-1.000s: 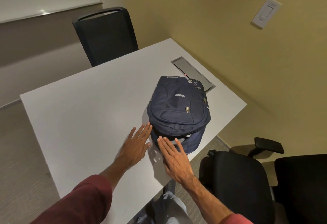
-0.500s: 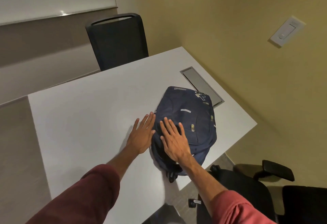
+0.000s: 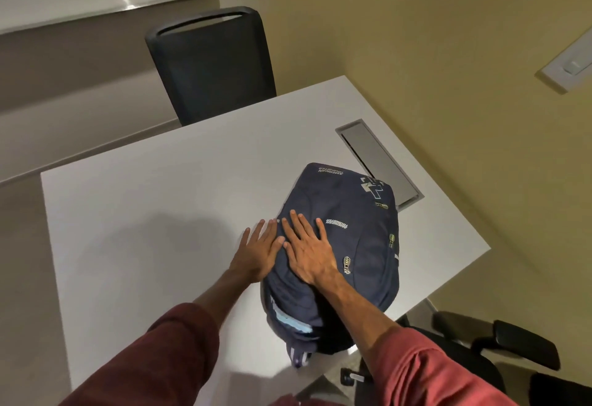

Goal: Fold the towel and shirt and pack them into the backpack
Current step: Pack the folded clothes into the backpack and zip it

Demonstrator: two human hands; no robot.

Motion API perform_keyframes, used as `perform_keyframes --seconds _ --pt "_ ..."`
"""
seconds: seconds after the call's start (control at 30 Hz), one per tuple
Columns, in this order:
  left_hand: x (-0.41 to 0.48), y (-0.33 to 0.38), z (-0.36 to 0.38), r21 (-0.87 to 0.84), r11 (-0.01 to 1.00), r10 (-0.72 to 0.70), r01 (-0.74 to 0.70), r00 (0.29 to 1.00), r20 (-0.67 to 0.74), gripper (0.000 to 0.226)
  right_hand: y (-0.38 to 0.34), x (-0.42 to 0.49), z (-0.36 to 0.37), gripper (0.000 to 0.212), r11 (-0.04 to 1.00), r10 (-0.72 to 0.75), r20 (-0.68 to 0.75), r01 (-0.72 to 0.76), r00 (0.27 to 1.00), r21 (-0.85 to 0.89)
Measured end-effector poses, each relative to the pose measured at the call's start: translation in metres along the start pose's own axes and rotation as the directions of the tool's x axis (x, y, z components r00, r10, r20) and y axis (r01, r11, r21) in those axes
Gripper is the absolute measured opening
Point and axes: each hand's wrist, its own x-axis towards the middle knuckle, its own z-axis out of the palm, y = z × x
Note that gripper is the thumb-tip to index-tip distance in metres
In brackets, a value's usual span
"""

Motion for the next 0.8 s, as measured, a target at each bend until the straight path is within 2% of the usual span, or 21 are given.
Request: perform_keyframes --seconds 0.1,0.2,0.27,0.37,0.47,0.67,0.8 --pt "-0.004 -0.004 0.02 -0.099 0.995 0.0 0.006 0.998 0.058 0.098 0.009 0.007 0.008 0.064 0.999 -0.029 0.047 0.03 0.998 -0.011" --pt "-0.006 -0.011 0.033 -0.181 0.983 -0.014 0.028 0.997 0.08 0.073 0.01 0.009 0.014 0.065 0.999 -0.038 0.047 0.038 0.998 -0.005" --pt "-0.005 -0.013 0.032 -0.183 0.981 -0.062 0.062 0.998 0.005 0.068 0.009 0.01 0.014 0.064 0.999 -0.04 0.031 0.041 0.999 -0.005" --pt "0.001 -0.013 0.022 -0.153 0.982 -0.128 0.106 0.982 -0.139 0.072 0.009 0.012 0.014 0.064 0.999 -0.042 0.026 0.043 0.999 -0.007" --pt "0.012 -0.009 0.007 -0.162 0.982 -0.121 0.095 0.98 -0.157 0.08 0.01 0.011 0.016 0.064 0.999 -0.048 0.02 0.048 0.999 -0.011" --pt "0.043 -0.013 0.005 -0.308 0.933 -0.169 0.185 0.983 0.078 0.072 0.011 0.011 0.017 0.064 0.999 -0.05 0.026 0.05 0.998 -0.012" --pt "0.053 -0.016 0.008 -0.282 0.93 -0.221 0.237 0.971 0.087 0.066 0.011 0.012 0.018 0.064 0.999 -0.05 0.035 0.05 0.998 -0.015"
